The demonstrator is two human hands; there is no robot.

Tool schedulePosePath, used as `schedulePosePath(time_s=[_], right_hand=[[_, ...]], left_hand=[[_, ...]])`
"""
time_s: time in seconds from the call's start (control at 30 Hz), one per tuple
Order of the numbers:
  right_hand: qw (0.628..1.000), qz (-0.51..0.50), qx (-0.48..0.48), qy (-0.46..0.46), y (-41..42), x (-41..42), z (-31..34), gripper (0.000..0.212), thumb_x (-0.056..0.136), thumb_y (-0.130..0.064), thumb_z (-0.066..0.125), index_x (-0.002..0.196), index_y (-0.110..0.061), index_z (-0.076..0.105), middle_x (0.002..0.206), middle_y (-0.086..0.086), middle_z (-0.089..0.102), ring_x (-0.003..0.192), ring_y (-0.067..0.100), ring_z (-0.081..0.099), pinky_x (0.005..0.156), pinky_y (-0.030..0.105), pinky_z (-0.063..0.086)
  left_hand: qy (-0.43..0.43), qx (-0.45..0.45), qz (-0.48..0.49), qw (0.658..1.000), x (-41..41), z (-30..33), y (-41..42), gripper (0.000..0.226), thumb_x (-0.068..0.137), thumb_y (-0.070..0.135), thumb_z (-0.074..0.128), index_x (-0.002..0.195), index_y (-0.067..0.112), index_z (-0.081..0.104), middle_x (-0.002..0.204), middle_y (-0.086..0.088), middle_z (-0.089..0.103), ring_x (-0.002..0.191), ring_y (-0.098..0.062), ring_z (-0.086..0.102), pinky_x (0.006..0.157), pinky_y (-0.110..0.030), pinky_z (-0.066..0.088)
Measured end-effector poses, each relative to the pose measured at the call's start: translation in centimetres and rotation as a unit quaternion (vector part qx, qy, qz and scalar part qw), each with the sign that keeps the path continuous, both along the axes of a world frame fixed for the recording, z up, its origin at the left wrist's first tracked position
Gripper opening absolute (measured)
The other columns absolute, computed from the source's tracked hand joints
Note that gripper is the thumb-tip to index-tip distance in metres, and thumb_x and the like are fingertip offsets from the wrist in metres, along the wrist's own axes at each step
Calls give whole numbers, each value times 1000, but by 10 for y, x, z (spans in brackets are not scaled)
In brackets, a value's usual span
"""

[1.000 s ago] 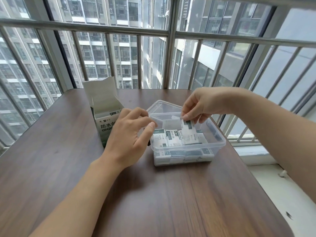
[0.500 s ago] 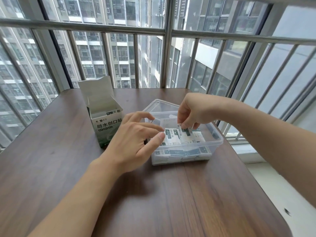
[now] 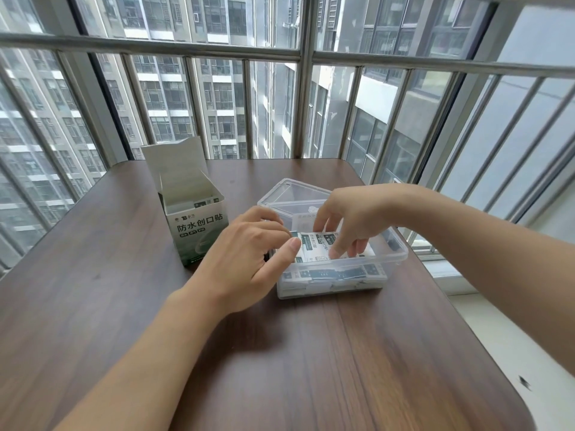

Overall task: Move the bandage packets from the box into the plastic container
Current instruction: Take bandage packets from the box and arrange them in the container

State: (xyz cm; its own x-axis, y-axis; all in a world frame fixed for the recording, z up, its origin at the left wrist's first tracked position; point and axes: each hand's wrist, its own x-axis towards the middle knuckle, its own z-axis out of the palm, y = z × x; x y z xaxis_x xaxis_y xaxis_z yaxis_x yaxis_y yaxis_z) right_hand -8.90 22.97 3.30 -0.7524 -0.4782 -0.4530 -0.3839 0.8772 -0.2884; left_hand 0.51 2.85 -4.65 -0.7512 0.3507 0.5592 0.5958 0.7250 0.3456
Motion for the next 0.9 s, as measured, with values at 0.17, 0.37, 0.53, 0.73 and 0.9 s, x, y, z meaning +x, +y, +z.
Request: schedulePosePath(time_s=[0.17, 0.37, 0.53, 0.73, 0.9], right_hand=[[1000, -2, -21, 7, -7, 3, 1, 63, 84, -13, 81, 141, -16, 55, 130, 0, 62, 60, 14, 70, 51, 18, 53], [1000, 15, -6, 14, -11, 4, 0, 62, 83, -13, 81, 140, -19, 56, 129, -3, 64, 58, 13, 65, 49, 17, 51], [999, 17, -22, 27, -13, 4, -3, 56, 82, -15, 83, 133, -19, 62, 124, -1, 68, 52, 10, 64, 49, 17, 51], [999, 2, -37, 16, -8, 4, 6, 62, 81, -20, 85, 137, -20, 59, 125, -6, 66, 60, 12, 68, 51, 16, 51], [1000, 9, -1, 23, -6, 4, 5, 53, 82, -18, 84, 131, -15, 62, 118, 2, 70, 72, 18, 76, 54, 19, 55]], left_hand=[[-5, 7, 8, 1000, -1, -1, -1, 77, 104, 60, 15, 75, 17, 72, 81, 9, 71, 107, -10, 53, 90, -34, 45], [-7, 10, 10, 1000, -1, -1, 0, 76, 104, 59, 15, 75, 17, 72, 82, 9, 71, 108, -9, 54, 91, -34, 45], [-8, 7, 10, 1000, -1, -1, 0, 75, 104, 57, 15, 76, 18, 73, 82, 9, 72, 107, -9, 53, 91, -32, 43], [-47, -10, 0, 999, 1, 1, 4, 67, 103, 59, 16, 109, 30, 76, 104, 12, 63, 112, -11, 48, 97, -36, 41], [-71, -24, 7, 997, 3, 3, 5, 63, 101, 59, 22, 99, 30, 78, 106, 14, 56, 116, -9, 43, 99, -39, 40]])
